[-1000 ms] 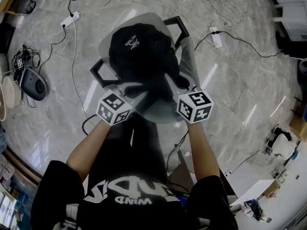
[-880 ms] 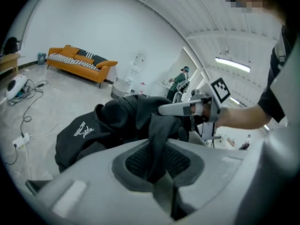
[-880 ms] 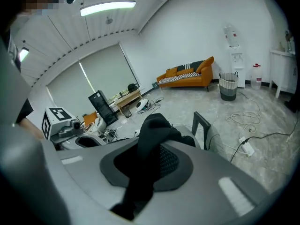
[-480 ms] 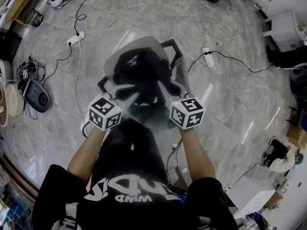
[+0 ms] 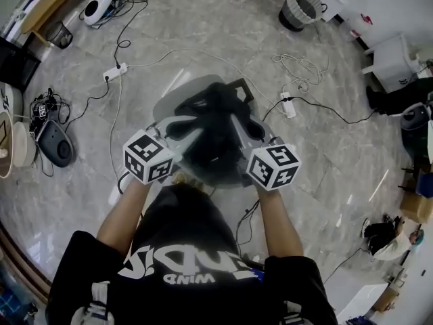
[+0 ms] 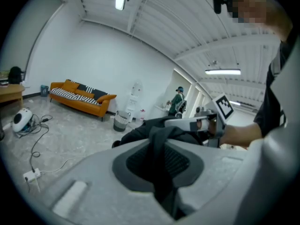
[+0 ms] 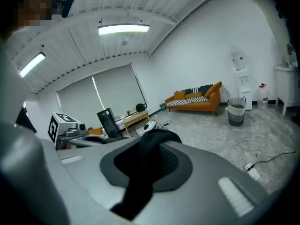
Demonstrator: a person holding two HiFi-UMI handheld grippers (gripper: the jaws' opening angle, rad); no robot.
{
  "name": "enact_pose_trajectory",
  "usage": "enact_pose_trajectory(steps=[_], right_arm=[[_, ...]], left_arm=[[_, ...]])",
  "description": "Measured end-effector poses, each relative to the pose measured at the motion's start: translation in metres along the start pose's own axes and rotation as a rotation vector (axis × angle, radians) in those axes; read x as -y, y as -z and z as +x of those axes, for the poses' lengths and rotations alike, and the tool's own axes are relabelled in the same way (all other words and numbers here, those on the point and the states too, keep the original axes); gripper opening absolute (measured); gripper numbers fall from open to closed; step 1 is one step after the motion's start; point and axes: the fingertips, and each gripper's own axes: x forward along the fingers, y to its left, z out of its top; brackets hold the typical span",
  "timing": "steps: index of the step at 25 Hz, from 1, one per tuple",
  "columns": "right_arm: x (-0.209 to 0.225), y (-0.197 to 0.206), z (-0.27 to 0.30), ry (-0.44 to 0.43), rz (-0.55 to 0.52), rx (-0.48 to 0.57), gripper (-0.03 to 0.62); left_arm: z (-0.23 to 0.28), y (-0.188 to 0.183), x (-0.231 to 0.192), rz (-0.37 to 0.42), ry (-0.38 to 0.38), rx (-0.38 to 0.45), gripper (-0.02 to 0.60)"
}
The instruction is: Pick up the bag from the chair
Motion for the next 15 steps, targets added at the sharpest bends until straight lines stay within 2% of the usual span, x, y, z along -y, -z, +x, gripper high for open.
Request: enact_pose_trajectory(steps=[7,12,15], right_arm=[[-0.050,-0.059,-0.063,-0.009,-0.076,0.099,0.046],[-0.081,-0.099,-0.101,-0.052,-0.105,0.181,0.048],[-0.099,-0.110,-0.116,-0.095,-0.123,0.199,0.048]], left_arm=[[-0.036,-0.068,0.063,0.116,0.042,0.077,0.044],[-0.058,-0.115,0.101,0.171,0.052,0.131,0.043],[-0.073,-0.127,0.119,0.191,0.042,0.150,0.043]])
